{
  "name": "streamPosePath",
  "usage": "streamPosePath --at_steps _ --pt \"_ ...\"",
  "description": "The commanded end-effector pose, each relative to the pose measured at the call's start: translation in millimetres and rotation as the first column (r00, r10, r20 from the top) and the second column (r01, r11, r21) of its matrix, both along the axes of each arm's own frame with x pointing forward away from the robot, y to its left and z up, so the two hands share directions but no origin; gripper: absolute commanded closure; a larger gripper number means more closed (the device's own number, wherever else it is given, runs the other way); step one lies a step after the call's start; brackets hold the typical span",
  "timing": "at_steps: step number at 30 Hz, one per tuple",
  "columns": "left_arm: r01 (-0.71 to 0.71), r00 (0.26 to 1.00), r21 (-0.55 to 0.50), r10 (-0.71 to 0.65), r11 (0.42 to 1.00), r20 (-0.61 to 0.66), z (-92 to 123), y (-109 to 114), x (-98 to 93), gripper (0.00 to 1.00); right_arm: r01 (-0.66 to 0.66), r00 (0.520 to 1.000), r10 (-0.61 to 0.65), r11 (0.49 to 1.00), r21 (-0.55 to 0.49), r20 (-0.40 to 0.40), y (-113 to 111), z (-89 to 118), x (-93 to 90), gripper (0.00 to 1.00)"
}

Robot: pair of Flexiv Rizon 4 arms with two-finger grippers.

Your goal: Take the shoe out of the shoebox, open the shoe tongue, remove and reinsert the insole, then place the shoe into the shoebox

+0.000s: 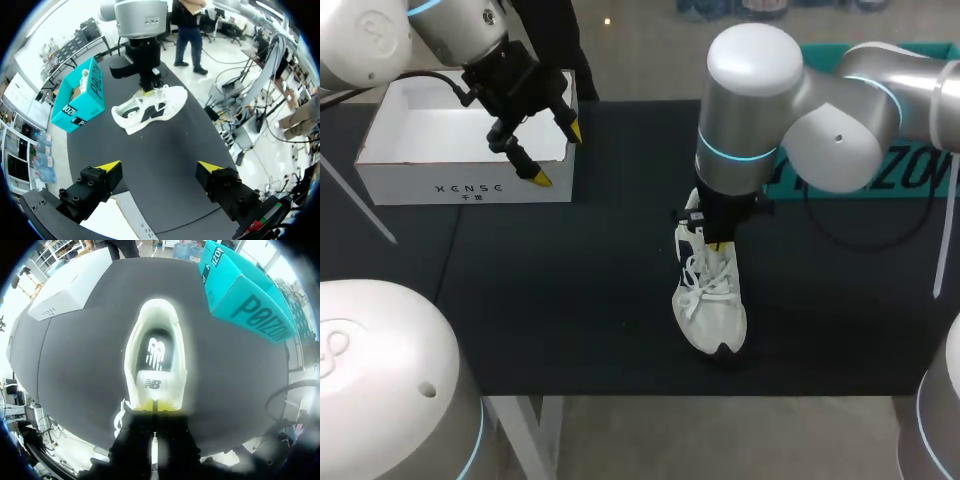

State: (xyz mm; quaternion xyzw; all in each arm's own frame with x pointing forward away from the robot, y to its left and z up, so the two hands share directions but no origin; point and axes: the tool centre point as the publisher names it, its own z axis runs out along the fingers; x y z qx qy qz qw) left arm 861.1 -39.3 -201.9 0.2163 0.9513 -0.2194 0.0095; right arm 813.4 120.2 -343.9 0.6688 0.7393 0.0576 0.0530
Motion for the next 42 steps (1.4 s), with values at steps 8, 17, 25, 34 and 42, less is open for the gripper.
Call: streamPosePath --at_steps 8,17,25,34,42 --pt "0.0 1.0 0.003 0.0 1.0 0.0 -0.1 -0.3 0.3 0.0 0.004 1.0 -0.004 1.0 0.026 -0.006 1.3 -12.3 14.3 1.0" --pt "0.0 1.0 0.003 0.0 1.0 0.0 -0.1 -0.3 0.3 0.0 -0.072 0.997 0.071 0.997 0.016 0.027 0.3 26.0 20.9 1.0" --pt "0.0 1.0 0.003 0.0 1.0 0.0 -0.1 -0.3 0.3 0.0 -0.437 0.898 0.44 0.896 -0.08 0.016 5.6 29.3 29.7 0.0" --pt "0.0 1.0 0.003 0.0 1.0 0.0 -0.1 -0.3 0.3 0.0 -0.437 0.898 0.44 0.896 -0.08 0.016 5.6 29.3 29.7 0.0" --pt "0.0 1.0 0.003 0.0 1.0 0.0 -0.1 -0.3 0.3 0.0 -0.437 0.898 0.44 0.896 -0.08 0.016 5.6 29.3 29.7 0.0"
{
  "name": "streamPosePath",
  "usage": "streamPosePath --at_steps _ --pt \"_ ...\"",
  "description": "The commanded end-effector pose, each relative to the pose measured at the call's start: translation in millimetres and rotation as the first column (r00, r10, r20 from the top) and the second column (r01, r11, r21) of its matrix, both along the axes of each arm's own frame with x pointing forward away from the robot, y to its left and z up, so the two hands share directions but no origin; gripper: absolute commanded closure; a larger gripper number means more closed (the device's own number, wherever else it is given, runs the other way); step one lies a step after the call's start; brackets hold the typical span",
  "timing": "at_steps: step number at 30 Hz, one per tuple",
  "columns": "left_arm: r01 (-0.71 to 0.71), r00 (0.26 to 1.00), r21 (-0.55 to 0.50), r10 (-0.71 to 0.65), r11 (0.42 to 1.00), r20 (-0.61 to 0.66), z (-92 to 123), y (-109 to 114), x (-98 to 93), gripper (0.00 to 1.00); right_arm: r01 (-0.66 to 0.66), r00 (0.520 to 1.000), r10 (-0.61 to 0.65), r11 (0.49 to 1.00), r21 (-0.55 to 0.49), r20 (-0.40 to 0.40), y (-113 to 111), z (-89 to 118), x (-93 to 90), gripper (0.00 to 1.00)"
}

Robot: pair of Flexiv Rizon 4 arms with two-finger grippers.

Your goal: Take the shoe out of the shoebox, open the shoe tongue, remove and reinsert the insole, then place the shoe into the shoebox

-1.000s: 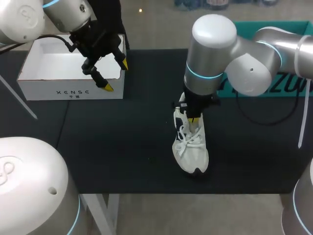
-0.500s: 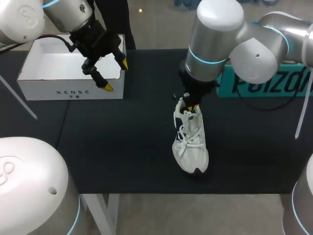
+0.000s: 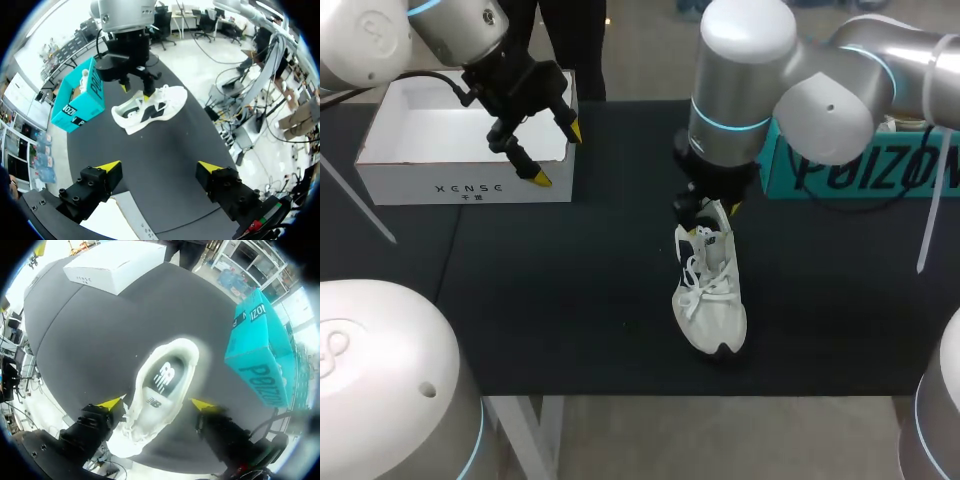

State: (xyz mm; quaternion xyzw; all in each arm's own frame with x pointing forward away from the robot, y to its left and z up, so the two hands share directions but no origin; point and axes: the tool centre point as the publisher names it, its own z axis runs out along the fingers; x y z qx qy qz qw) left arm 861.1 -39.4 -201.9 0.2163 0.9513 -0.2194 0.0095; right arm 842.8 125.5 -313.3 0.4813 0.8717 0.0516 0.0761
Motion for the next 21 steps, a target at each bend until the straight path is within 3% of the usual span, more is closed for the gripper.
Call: streamPosePath --at_steps 1,4,5,6,10,12,13,14,15,16,21 --pt "0.0 1.0 0.003 0.0 1.0 0.0 -0.2 -0.2 0.3 0.0 0.001 1.0 -0.001 1.0 0.001 0.0 0.3 -1.2 0.3 0.0" --pt "0.0 1.0 0.003 0.0 1.0 0.0 -0.2 -0.2 0.3 0.0 0.001 1.0 -0.001 1.0 0.001 0.0 0.3 -1.2 0.3 0.0" --pt "0.0 1.0 0.003 0.0 1.0 0.0 -0.2 -0.2 0.3 0.0 -0.089 0.995 0.089 0.996 -0.007 0.033 -2.8 2.0 3.9 0.0" --pt "0.0 1.0 0.003 0.0 1.0 0.0 -0.2 -0.2 0.3 0.0 -0.199 0.98 0.2 0.979 -0.046 0.017 -3.0 3.1 6.9 0.0" --pt "0.0 1.0 0.003 0.0 1.0 0.0 -0.2 -0.2 0.3 0.0 -0.432 0.901 0.433 0.901 -0.03 0.022 -16.7 2.4 13.4 0.0" --pt "0.0 1.0 0.003 0.0 1.0 0.0 -0.2 -0.2 0.3 0.0 -0.576 0.817 0.575 0.817 0.021 0.035 -23.9 2.3 14.2 0.0" --pt "0.0 1.0 0.003 0.0 1.0 0.0 -0.2 -0.2 0.3 0.0 -0.613 0.789 0.613 0.79 -0.016 0.022 -28.9 -0.7 16.0 0.0" --pt "0.0 1.0 0.003 0.0 1.0 0.0 -0.2 -0.2 0.3 0.0 -0.681 0.733 0.68 0.732 0.02 0.026 -32.9 -1.7 16.8 0.0" --pt "0.0 1.0 0.003 0.0 1.0 0.0 -0.2 -0.2 0.3 0.0 -0.773 0.634 0.771 0.632 0.053 0.055 -36.5 0.4 13.2 0.0" --pt "0.0 1.0 0.003 0.0 1.0 0.0 -0.2 -0.2 0.3 0.0 -0.814 0.581 0.813 0.581 0.016 0.034 -42.0 0.5 12.3 0.0" --pt "0.0 1.0 0.003 0.0 1.0 0.0 -0.2 -0.2 0.3 0.0 -0.814 0.581 0.813 0.581 0.016 0.034 -42.0 0.5 12.3 0.0"
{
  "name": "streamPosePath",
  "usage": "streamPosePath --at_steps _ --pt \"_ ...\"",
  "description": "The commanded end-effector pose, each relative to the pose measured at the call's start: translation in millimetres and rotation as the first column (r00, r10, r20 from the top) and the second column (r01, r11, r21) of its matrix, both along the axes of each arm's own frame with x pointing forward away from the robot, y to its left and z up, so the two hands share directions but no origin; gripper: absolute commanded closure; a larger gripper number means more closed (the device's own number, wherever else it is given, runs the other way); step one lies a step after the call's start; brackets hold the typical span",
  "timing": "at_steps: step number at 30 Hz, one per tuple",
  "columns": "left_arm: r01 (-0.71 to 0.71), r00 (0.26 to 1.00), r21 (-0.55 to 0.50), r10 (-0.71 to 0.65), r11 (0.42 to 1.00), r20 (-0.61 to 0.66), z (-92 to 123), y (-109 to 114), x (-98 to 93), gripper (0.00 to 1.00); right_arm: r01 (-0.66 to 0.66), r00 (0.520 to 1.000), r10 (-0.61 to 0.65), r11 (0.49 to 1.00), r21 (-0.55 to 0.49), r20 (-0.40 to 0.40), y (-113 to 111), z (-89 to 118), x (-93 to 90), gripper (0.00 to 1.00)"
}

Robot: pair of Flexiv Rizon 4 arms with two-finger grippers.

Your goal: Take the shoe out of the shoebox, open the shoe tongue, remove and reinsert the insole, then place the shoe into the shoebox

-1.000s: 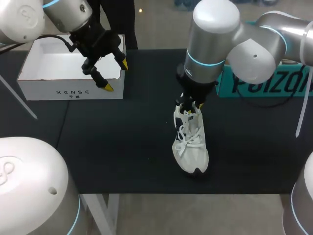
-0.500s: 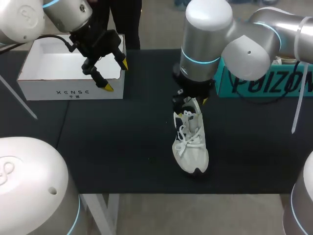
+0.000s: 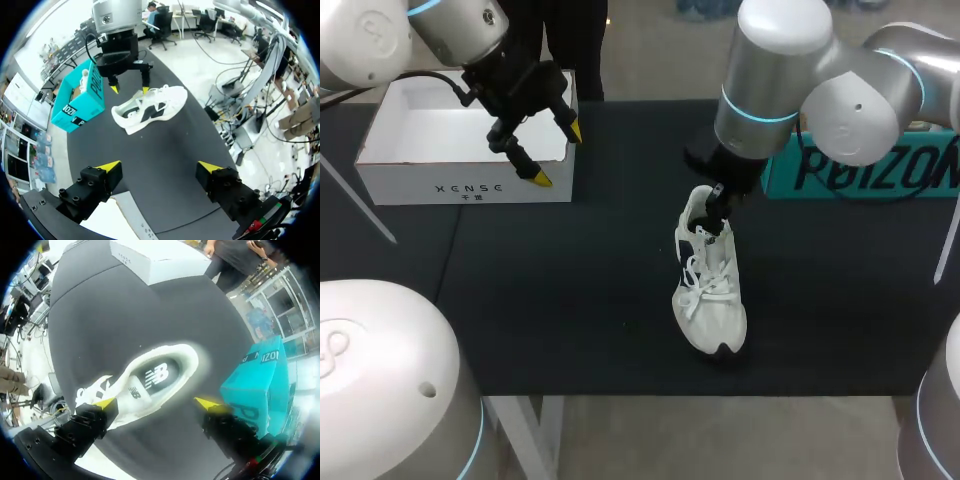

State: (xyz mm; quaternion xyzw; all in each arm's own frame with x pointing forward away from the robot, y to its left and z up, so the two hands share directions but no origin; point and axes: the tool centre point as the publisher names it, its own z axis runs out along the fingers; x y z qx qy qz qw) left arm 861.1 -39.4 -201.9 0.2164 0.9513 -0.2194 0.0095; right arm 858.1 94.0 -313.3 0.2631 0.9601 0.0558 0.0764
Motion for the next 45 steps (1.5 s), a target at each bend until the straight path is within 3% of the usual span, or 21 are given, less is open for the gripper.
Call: streamPosePath --at_steps 1,12,13,15,17,30,38,45 --pt "0.0 1.0 0.003 0.0 1.0 0.0 -0.2 -0.2 0.3 0.0 -0.461 0.887 0.462 0.885 0.062 0.002 -10.5 0.5 -3.1 0.0" --pt "0.0 1.0 0.003 0.0 1.0 0.0 -0.2 -0.2 0.3 0.0 -0.461 0.887 0.462 0.885 0.062 0.002 -10.5 0.5 -3.1 0.0" --pt "0.0 1.0 0.003 0.0 1.0 0.0 -0.2 -0.2 0.3 0.0 -0.487 0.873 0.483 0.866 0.116 0.063 -9.2 1.0 -0.1 0.0" --pt "0.0 1.0 0.003 0.0 1.0 0.0 -0.2 -0.2 0.3 0.0 -0.518 0.855 0.516 0.852 0.073 0.043 -4.3 5.6 3.8 0.0" --pt "0.0 1.0 0.003 0.0 1.0 0.0 -0.2 -0.2 0.3 0.0 -0.531 0.847 0.526 0.843 0.09 0.075 -1.2 9.8 9.8 0.0" --pt "0.0 1.0 0.003 0.0 1.0 0.0 -0.2 -0.2 0.3 0.0 -0.551 0.834 0.55 0.835 0.016 0.039 26.0 19.5 58.8 0.0" --pt "0.0 1.0 0.003 0.0 1.0 0.0 -0.2 -0.2 0.3 0.0 -0.551 0.834 0.552 0.834 -0.02 0.008 32.5 0.7 87.6 0.0" --pt "0.0 1.0 0.003 0.0 1.0 0.0 -0.2 -0.2 0.3 0.0 -0.538 0.843 0.538 0.843 -0.016 -0.009 29.1 -20.2 99.7 0.0"
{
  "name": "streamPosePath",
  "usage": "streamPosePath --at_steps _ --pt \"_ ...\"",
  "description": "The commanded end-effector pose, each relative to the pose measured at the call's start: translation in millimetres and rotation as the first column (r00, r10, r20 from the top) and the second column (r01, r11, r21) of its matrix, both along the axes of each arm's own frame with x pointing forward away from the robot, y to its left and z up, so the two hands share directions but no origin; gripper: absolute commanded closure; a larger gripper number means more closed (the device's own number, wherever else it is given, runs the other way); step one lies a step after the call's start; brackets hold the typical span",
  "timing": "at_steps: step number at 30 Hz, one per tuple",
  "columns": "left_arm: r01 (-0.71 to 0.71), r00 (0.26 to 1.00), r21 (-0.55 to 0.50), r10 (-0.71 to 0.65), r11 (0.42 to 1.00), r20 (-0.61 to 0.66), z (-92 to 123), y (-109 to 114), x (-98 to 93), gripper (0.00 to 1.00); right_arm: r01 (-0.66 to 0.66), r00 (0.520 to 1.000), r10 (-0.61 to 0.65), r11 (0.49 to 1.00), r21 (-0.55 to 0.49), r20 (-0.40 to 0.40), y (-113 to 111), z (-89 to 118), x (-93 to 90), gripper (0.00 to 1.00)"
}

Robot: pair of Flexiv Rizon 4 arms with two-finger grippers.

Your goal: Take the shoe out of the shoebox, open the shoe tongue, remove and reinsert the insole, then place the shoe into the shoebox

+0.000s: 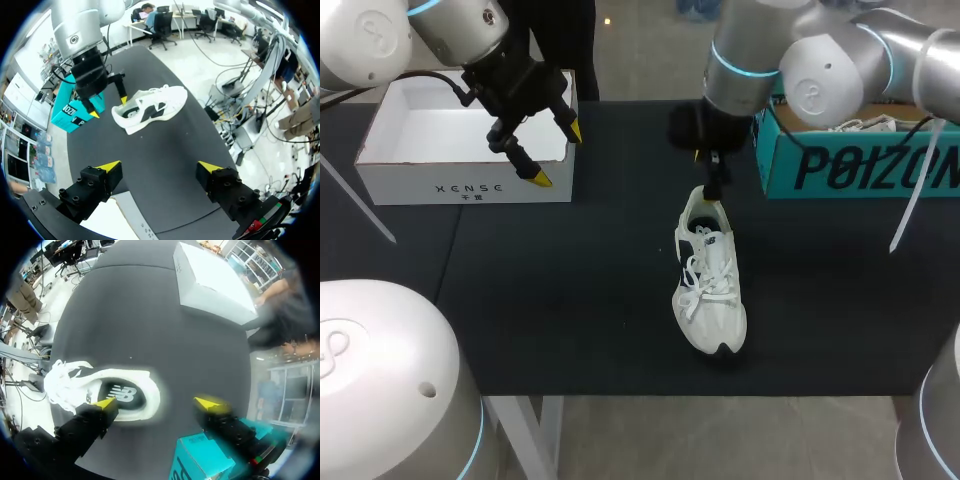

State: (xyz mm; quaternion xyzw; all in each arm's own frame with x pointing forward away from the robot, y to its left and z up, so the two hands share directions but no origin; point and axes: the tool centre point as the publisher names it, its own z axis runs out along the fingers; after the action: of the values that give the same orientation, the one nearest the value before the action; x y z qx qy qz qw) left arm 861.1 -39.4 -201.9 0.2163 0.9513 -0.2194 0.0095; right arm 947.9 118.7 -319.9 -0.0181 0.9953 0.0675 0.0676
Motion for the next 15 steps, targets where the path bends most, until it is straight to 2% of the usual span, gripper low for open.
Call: streamPosePath --at_steps 1,15 --pt "0.0 1.0 0.003 0.0 1.0 0.0 -0.2 -0.2 0.3 0.0 0.001 1.0 -0.001 1.0 -0.004 -0.022 4.4 -16.0 10.7 0.0" --pt "0.0 1.0 0.003 0.0 1.0 0.0 -0.2 -0.2 0.3 0.0 0.023 0.998 -0.023 1.0 -0.015 -0.051 0.4 -33.2 21.6 0.0"
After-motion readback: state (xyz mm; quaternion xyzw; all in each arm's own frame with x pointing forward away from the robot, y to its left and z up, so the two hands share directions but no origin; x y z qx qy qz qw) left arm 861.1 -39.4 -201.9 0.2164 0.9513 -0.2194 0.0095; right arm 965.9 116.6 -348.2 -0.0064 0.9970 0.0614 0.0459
